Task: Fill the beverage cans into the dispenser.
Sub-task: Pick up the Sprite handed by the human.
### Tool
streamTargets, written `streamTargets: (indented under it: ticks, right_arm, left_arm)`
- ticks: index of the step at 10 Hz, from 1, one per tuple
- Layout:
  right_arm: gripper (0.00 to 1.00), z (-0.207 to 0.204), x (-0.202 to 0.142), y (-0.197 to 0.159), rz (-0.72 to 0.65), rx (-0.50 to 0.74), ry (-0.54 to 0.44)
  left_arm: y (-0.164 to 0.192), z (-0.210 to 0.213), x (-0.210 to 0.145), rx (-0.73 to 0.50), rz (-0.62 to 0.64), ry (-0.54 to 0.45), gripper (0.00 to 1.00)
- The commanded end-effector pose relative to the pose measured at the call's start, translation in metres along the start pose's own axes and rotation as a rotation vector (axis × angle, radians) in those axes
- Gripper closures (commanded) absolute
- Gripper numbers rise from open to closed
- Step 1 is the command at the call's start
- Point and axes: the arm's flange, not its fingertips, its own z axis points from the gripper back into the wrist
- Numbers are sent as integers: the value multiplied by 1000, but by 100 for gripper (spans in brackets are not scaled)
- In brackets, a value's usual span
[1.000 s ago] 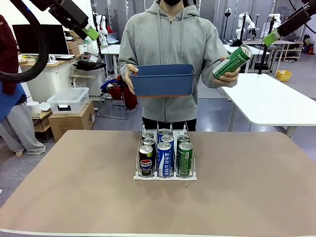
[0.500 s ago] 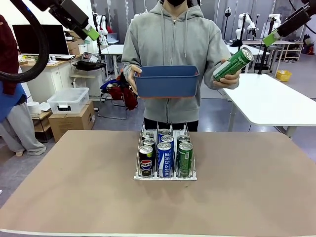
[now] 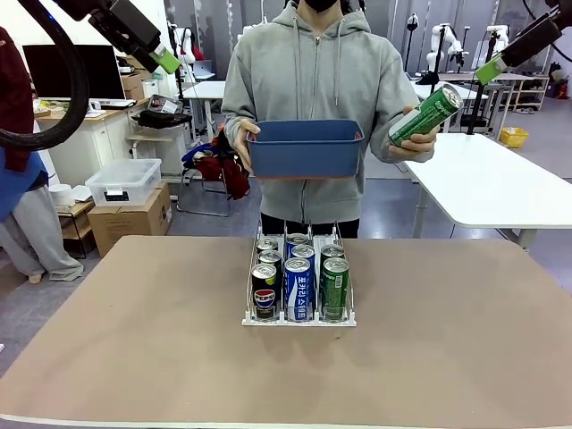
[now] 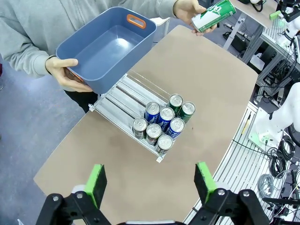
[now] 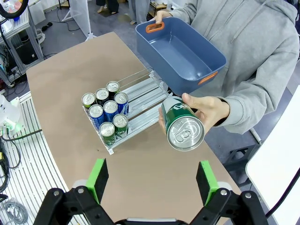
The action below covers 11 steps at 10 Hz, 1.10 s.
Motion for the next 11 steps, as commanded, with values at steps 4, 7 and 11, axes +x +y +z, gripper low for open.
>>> streamTargets:
  ticks: [4, 7, 11]
  right_arm:
    - [0, 0, -1, -1, 3, -4, 6]
    - [0, 0, -1, -1, 3, -4, 6]
    - [0, -15, 6, -23, -19, 69, -14]
  left_arm:
    - [1, 1, -1, -2, 2, 0, 0]
    - [1, 1, -1, -2, 2, 0, 0]
    - [1, 1, -1, -2, 2, 0, 0]
